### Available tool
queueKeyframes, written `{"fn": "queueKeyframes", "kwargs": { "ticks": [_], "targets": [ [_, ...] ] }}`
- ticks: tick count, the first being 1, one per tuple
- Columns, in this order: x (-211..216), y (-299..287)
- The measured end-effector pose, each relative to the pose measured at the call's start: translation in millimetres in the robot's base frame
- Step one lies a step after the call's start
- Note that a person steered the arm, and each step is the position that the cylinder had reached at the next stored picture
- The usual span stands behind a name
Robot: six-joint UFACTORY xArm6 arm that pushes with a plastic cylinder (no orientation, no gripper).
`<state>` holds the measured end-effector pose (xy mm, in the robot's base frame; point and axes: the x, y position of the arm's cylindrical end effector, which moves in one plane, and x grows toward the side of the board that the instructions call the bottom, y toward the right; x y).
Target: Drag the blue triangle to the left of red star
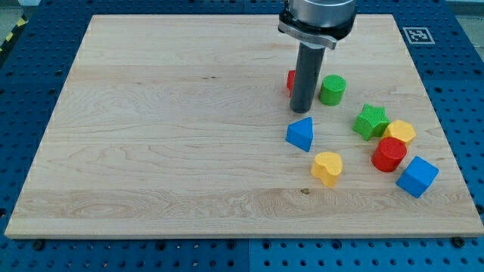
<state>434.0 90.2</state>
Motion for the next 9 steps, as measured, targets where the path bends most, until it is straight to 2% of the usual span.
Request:
{"fn": "queueKeyframes", "kwargs": {
  "ticks": [2,3,4,5,6,7,9],
  "targets": [
    [31.9,16.1],
    [46.0,6.0],
    [30.4,-14.3],
    [31.1,22.7],
    [66.2,40.1],
    [84.3,23.4],
    [56.8,-90.6]
  ]
}}
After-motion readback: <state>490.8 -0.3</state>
